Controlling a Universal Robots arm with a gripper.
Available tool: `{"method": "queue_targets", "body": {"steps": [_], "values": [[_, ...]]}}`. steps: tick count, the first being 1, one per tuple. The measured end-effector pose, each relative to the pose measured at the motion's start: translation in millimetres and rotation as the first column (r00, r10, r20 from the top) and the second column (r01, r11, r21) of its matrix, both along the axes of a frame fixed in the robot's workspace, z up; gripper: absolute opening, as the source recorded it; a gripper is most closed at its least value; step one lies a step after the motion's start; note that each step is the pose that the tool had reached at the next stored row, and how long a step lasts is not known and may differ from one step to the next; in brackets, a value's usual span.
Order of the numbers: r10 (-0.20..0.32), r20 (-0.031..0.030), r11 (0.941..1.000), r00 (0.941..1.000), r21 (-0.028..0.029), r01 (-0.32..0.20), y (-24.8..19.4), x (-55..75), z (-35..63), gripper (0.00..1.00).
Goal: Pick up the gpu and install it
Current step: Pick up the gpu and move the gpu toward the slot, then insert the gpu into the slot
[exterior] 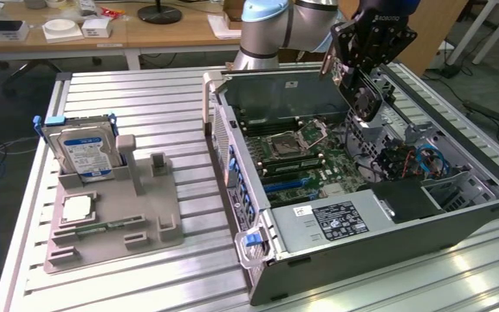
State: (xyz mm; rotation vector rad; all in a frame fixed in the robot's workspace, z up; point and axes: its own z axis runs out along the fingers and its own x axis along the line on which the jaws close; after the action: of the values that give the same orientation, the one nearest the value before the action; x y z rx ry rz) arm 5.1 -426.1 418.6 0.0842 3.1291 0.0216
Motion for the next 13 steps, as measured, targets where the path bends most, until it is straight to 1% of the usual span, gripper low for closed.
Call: {"method": "queue_targets", "body": {"steps": [11,13], "values": [[0.001,0.0001,1.0,1.0,0.0002,-0.001,-0.1,0.0,-0.1,0.27],[0.014,0.0,0.9999,0.9999,0.0001,-0.014,-0.1,0.0,-0.1,0.27]]}}
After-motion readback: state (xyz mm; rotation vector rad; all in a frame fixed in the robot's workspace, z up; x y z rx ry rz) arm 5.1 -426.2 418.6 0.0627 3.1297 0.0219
